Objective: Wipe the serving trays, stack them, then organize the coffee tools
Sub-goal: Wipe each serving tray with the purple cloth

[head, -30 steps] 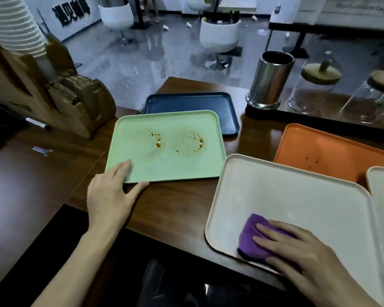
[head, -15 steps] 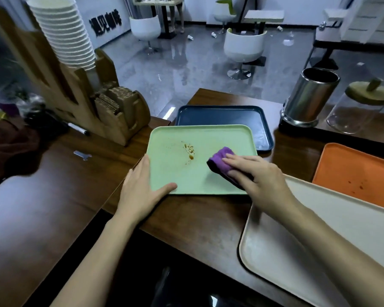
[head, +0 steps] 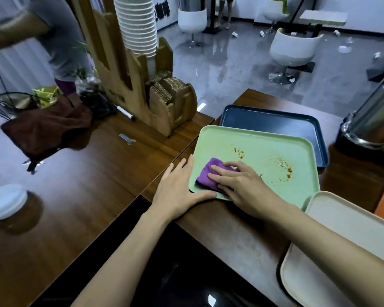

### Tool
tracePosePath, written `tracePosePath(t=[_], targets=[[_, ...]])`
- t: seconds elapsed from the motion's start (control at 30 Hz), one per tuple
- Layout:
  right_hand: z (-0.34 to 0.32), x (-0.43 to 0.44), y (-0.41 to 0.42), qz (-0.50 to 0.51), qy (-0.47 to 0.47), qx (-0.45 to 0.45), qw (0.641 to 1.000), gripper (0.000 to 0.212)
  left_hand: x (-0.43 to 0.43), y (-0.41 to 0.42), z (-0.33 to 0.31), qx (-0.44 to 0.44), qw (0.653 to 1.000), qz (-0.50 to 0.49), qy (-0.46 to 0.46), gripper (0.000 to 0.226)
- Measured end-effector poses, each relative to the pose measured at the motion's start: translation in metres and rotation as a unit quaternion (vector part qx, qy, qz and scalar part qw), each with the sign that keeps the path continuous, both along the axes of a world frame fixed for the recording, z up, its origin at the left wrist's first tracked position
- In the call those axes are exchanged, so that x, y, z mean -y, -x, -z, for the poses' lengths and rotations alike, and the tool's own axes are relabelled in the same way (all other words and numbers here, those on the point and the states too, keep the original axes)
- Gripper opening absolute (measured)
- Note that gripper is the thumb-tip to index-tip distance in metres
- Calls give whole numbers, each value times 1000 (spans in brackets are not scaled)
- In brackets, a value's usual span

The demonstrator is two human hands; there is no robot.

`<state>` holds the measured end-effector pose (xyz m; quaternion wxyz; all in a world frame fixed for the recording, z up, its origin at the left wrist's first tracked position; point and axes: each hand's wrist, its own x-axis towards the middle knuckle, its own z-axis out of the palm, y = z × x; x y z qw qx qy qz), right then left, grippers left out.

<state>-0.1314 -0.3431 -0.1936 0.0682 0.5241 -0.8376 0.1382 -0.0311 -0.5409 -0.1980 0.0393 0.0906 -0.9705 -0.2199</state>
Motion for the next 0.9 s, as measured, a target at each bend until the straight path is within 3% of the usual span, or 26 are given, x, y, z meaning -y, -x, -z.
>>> tracePosePath(t=[0.1,0.3,0.43,0.67,0.9], targets=[[-2,17,14,-14,-4,-37,999,34,2,1,1,3,1000,-4,-10,122],[-13,68,81,72,-71,-31,994,38,1,1,-1,4,1000,-7,-23,121],[-14,74,84,121,-4,-34,992,30,2,1,0,3,1000,-11,-25,122],[6,48,47,-44,-23,-12,999,30,4,5,7,-4,1000,-6,-16,122],[3,33,16,-136,-16,28,990,32,-1,0,-8,10,998,-26,-58,118]])
